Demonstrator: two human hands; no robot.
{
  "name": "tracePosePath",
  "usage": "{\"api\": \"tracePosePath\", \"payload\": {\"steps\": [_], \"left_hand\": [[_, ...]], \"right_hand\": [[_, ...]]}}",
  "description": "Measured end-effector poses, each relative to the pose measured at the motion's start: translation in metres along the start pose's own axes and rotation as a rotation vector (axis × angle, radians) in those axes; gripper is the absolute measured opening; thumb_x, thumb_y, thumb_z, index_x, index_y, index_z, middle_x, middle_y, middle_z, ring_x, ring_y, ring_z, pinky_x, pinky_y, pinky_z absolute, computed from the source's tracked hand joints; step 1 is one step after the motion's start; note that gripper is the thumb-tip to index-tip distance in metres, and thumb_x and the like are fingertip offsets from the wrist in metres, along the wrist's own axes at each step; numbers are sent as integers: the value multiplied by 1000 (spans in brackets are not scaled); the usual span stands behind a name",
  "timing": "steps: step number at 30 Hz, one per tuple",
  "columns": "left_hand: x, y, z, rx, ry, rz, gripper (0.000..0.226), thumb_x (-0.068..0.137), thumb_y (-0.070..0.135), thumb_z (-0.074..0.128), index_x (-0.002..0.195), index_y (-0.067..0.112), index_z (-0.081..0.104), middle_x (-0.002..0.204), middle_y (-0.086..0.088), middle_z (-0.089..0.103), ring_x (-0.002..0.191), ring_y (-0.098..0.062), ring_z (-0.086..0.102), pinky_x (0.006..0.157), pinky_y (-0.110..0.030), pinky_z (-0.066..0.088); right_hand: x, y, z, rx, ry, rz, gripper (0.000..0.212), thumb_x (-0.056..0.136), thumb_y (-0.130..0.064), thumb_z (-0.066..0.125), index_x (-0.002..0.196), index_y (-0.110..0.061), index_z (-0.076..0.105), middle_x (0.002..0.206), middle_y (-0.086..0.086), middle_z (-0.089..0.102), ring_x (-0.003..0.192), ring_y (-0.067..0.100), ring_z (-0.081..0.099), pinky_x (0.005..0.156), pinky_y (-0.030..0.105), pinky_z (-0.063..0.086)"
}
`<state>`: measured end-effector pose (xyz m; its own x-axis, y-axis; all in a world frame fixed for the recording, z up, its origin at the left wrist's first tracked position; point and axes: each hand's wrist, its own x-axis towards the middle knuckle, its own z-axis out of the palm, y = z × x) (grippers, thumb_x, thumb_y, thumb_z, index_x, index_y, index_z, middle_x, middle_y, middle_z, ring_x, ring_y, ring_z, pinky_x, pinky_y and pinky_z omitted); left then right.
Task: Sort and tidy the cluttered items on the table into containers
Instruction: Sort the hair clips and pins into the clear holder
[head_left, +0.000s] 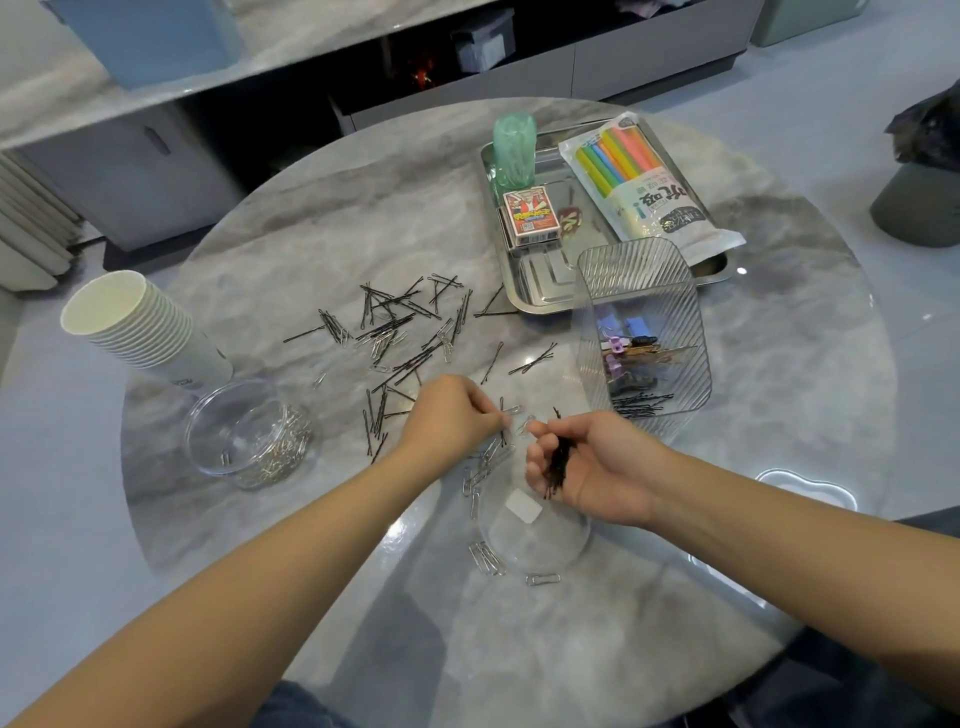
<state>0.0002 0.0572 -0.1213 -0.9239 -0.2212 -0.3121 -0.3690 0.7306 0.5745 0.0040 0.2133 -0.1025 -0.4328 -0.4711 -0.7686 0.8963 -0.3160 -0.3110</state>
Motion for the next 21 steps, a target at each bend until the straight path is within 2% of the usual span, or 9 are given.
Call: {"api": "tracePosePath", "payload": {"steps": [2, 4, 6, 9, 11, 13, 15, 18, 21], "left_hand": [[3, 1, 5, 42, 10, -5, 18, 79, 29, 74, 66, 21, 64, 59, 10, 57, 59, -7, 54, 55, -21, 44], [6, 4, 7, 89, 16, -14, 13, 79, 28, 72, 71, 19, 67, 65, 8, 61, 71, -14, 60, 67, -26, 49], [8, 6, 5, 170, -10, -20, 11, 79, 21, 68, 73, 13, 71, 72, -1, 69, 78, -19, 66, 71, -31, 53], [9, 11, 0, 303, -65, -34, 12, 75, 16, 62, 73, 5, 67, 67, -7, 66, 71, -23, 65, 58, -30, 51], [8, 13, -2, 410, -66, -25, 18, 76, 16, 59, 62, 9, 51, 59, -2, 51, 60, -21, 53, 48, -25, 36], [4, 15, -3, 509, -39, -2, 28, 81, 15, 56, 59, 13, 38, 58, 0, 42, 56, -18, 43, 46, -25, 28], [1, 14, -2, 569, -26, 47, 30, 83, 15, 55, 60, 14, 35, 60, 0, 40, 59, -20, 43, 46, -25, 27], [2, 8, -6, 448, -93, 39, 31, 80, 14, 54, 56, 10, 37, 52, -2, 39, 50, -18, 37, 45, -25, 28], [4, 6, -16, 128, -129, -15, 15, 81, 18, 57, 72, 7, 63, 62, -4, 55, 59, -18, 48, 55, -25, 39]], "right_hand": [[1, 0, 0, -6, 23, 1, 23, 95, -6, 36, 78, -7, 51, 49, 1, 44, 51, 14, 52, 50, 26, 55], [0, -1, -1, -30, 46, 12, 24, 95, -6, 35, 77, -7, 51, 50, 1, 45, 50, 15, 51, 45, 26, 53], [0, 0, -2, -49, 56, 33, 24, 95, -7, 35, 77, -7, 51, 51, 2, 45, 50, 15, 49, 44, 23, 51], [1, 2, -3, -78, 58, 42, 25, 96, -8, 36, 77, -9, 51, 53, 1, 45, 54, 14, 47, 45, 23, 49], [2, 2, -3, -89, 62, 38, 25, 96, -9, 36, 77, -9, 51, 53, 1, 45, 55, 15, 46, 45, 24, 48], [1, 2, -2, -97, 62, 32, 25, 96, -9, 35, 77, -9, 50, 53, 1, 45, 55, 15, 45, 46, 24, 48], [1, 2, -1, -106, 63, 26, 25, 96, -8, 35, 77, -9, 50, 53, 1, 45, 55, 15, 45, 47, 23, 47], [0, 2, 2, -102, 58, 13, 24, 96, -8, 34, 77, -8, 49, 54, 2, 44, 55, 15, 44, 47, 23, 47], [0, 1, 3, -92, 54, -15, 26, 96, -9, 34, 76, -8, 51, 57, 3, 48, 56, 15, 48, 50, 24, 49]]}}
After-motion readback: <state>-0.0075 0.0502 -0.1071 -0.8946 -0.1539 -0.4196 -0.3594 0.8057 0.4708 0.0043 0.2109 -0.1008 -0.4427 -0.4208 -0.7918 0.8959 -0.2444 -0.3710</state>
